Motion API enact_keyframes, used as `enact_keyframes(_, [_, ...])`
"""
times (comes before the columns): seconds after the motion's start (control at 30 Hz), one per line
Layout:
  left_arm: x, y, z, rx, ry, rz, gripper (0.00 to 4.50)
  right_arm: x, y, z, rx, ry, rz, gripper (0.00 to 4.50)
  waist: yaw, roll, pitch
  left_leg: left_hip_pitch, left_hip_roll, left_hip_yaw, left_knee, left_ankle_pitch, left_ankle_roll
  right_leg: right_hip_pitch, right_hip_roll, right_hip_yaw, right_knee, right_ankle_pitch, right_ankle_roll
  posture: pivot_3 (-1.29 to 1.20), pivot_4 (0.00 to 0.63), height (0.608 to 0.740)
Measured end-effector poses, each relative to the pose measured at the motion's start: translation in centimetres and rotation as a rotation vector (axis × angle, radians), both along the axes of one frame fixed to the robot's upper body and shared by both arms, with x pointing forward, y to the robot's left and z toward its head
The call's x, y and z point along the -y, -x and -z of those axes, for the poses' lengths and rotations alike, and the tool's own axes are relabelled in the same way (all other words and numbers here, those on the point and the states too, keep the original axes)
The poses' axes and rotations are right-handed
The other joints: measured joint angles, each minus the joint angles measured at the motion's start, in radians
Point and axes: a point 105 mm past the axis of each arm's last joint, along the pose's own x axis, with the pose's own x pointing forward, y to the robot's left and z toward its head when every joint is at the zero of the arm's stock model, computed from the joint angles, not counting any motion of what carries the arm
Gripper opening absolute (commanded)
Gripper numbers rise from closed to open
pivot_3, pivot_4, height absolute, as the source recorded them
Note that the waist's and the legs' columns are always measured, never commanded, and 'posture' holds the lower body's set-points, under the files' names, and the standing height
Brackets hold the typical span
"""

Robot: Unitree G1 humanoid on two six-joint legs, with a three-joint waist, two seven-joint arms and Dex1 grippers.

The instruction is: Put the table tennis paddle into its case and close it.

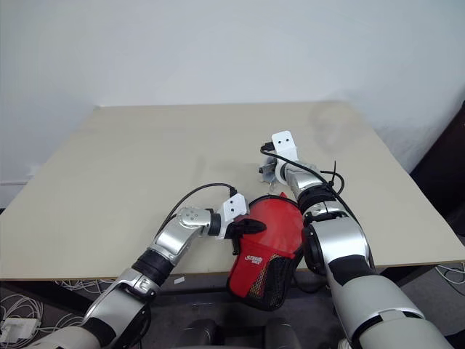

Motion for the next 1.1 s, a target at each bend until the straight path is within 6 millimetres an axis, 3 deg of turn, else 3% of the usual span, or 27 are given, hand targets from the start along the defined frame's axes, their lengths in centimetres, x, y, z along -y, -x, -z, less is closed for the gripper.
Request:
enact_keyframes(0.53, [1.0,-0.7,0.3,-0.017,-0.004,0.037,0.0,0.0,0.1,0.3,0.011,0.0,0.007,0.02,0.0,0.0,-0.001,0.0,0.0,0.0,0.0,0.0,0.0,0.001,0.0,0.0,0.0,0.0,0.0,0.0,0.0,0.734])
enact_keyframes(1.1, [1.6,-0.4,0.9,-0.01,0.037,0.038,0.0,4.5,0.7,1.2,0.013,0.058,0.148,0.02,0.005,0.002,-0.004,0.001,-0.004,-0.003,0.0,0.001,0.002,0.004,-0.004,-0.003,-0.001,-0.001,0.002,0.0,0.0,0.734])
